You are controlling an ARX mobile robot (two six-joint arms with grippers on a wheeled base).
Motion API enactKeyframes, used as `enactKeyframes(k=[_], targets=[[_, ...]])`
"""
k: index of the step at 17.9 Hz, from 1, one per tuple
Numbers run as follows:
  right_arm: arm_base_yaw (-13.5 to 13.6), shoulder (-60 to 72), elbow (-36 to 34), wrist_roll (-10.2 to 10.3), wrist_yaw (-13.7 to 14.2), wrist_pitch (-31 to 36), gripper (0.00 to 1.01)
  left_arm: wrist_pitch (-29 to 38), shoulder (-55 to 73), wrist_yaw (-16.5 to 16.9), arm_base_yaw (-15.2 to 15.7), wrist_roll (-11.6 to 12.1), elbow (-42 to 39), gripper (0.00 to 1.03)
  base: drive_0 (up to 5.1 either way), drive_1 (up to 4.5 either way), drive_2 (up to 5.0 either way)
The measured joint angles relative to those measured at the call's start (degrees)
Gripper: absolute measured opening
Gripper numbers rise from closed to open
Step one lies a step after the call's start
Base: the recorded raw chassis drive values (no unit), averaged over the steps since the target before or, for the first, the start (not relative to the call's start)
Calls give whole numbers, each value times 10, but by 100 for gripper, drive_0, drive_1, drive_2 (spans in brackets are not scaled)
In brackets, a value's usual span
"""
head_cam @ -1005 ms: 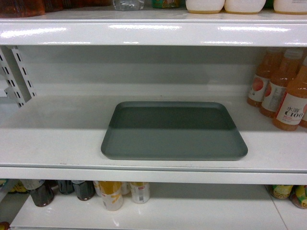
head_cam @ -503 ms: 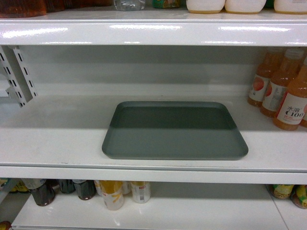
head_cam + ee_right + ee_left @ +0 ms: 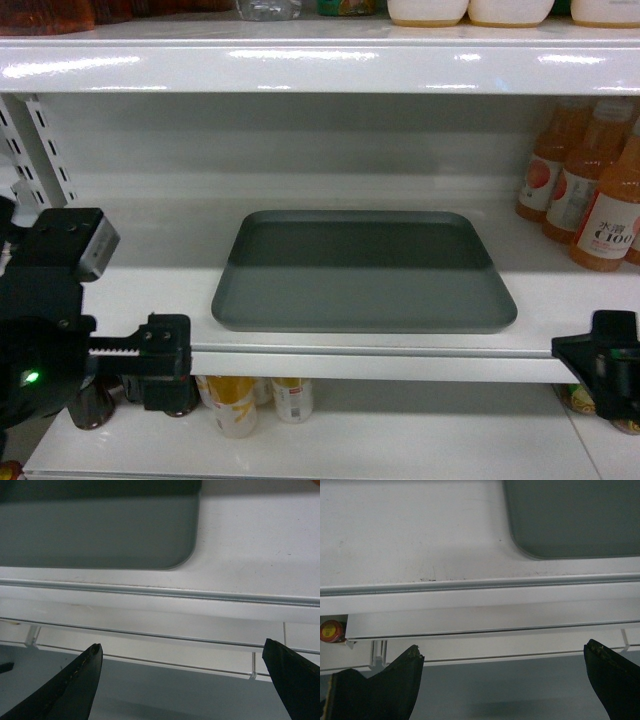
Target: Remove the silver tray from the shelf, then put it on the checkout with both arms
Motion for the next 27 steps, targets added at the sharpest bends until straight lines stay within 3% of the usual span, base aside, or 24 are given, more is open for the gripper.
enactKeyframes(k=[2,8,10,12,14,19,21,22,24,26,27], targets=[[4,76,65,8,6,-12,98,-12,68,-9,2,-3,65,98,0,0,0],[14,251,296,64,19,-99,98,-107,209,4,-9,-23,286,98,0,0,0],[14,305,383,72,42,-145,98,-148,256,5,-9,-32,364,98,0,0,0],[14,351,462,74,71,-191,98,-187,293,3,-5,-34,421,98,0,0,0],[14,379,512,74,83,-223,98,-210,311,7,-2,-35,450,98,0,0,0],[15,415,586,71,107,-268,96,-239,334,16,-1,-39,486,98,0,0,0],[16,419,589,57,115,-275,80,-246,339,23,-2,-44,487,97,0,0,0],[17,420,588,44,118,-272,67,-271,340,24,-2,-48,495,85,0,0,0],[18,420,584,27,122,-262,51,-283,341,25,-2,-54,498,70,0,0,0],[25,420,574,-2,136,-245,29,-292,341,30,-1,-74,497,49,0,0,0],[30,419,571,-8,134,-249,6,-281,341,43,-2,-90,485,26,0,0,0]])
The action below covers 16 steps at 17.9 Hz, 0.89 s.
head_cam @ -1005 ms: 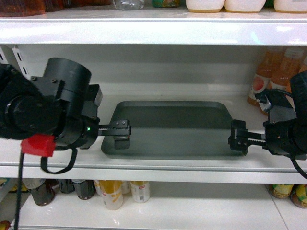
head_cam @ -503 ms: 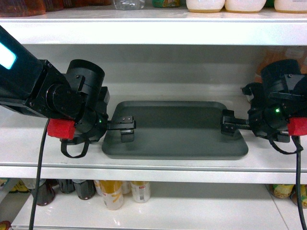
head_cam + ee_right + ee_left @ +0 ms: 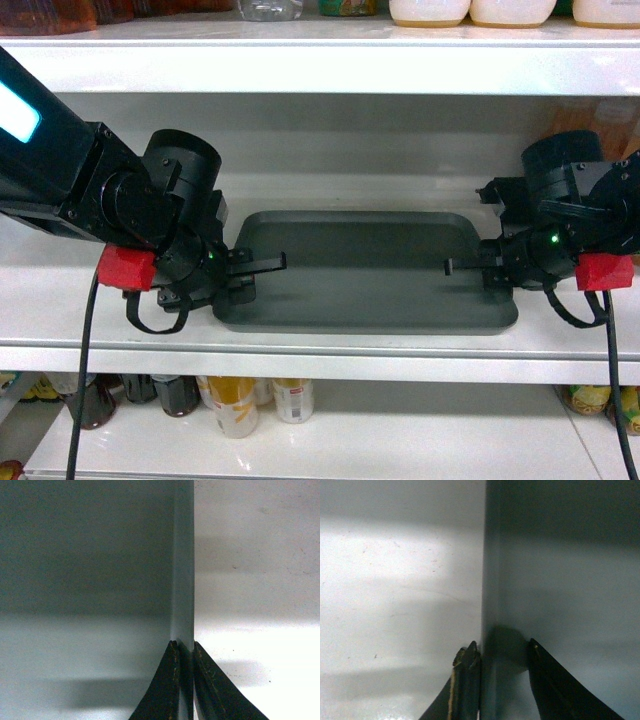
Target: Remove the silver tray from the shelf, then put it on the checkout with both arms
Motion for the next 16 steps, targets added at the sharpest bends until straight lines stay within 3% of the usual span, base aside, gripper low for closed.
enactKeyframes(k=[3,4,7,10,13,14,16], targets=[[-3,-4,-1,14,-5,-11,3,16,-9,3,6,-7,-17,6,0,0,0],[-3,-9,-9,17,-4,-4,3,29,-14,8,8,-7,-30,3,0,0,0],[-8,-34,-55,24,-5,20,3,67,-41,7,5,-11,-78,3,0,0,0],[-16,-86,-146,34,-20,63,3,97,-88,-6,-9,-18,-152,3,0,0,0],[-22,-159,-250,48,-33,109,3,126,-154,-26,-30,-15,-224,3,0,0,0],[-24,-328,-410,57,-42,180,3,180,-289,-71,-70,-16,-341,3,0,0,0],[-24,-419,-504,57,-48,188,3,178,-352,-94,-94,-23,-417,3,0,0,0]])
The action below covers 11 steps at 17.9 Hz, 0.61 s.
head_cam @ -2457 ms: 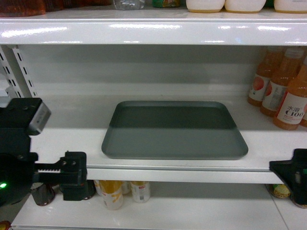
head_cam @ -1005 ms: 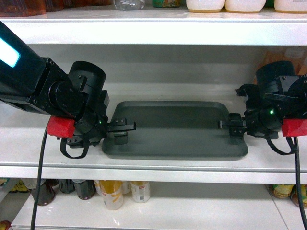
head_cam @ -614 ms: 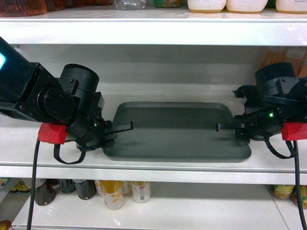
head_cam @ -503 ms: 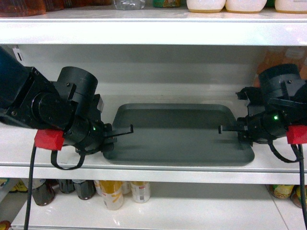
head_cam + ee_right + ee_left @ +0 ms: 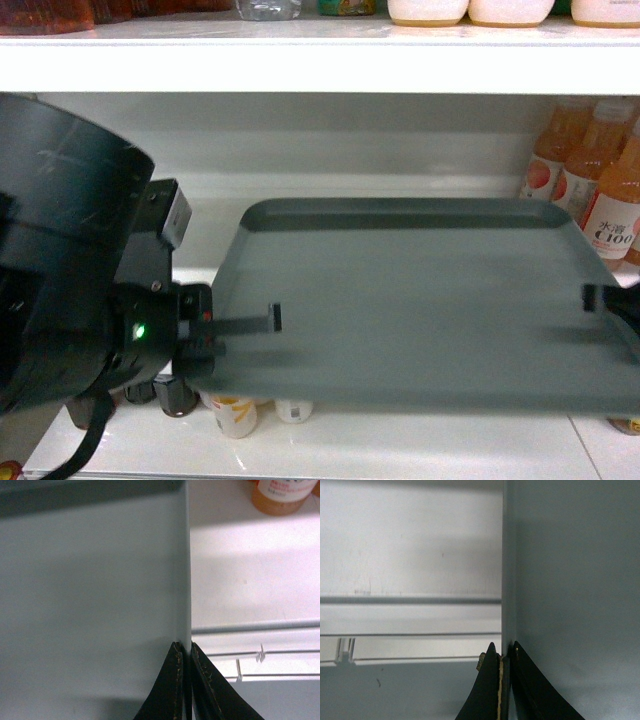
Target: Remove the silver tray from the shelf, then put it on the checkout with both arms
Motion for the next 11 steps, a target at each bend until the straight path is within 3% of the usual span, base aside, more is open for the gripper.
enactKeyframes(k=[3,11], targets=[[0,-132,-111,2,-9,-4,3,-30,-97,-5,-17,-24,-78,3,0,0,0],[4,-147,-114,10,-17,0,2,-30,-129,-16,-13,-29,-95,3,0,0,0]])
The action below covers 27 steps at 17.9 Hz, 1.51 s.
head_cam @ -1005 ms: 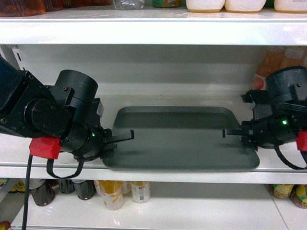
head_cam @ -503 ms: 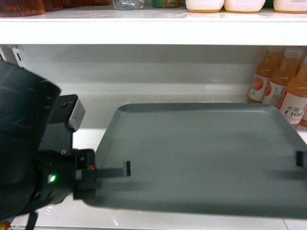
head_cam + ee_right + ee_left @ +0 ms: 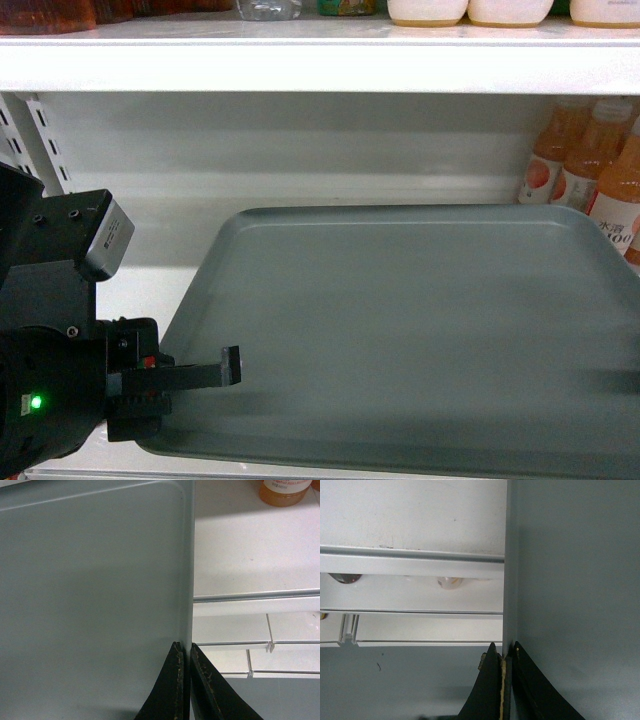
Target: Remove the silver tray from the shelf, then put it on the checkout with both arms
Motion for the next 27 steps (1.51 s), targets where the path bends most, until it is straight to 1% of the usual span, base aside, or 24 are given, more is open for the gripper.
enactKeyframes(k=[1,27], targets=[[0,0,0,0,0,1,2,1,0,0,0,0,0,3,0,0,0],[0,0,0,2,-2,-1,2,0,-1,-2,0,-2,0,3,12,-416,440]])
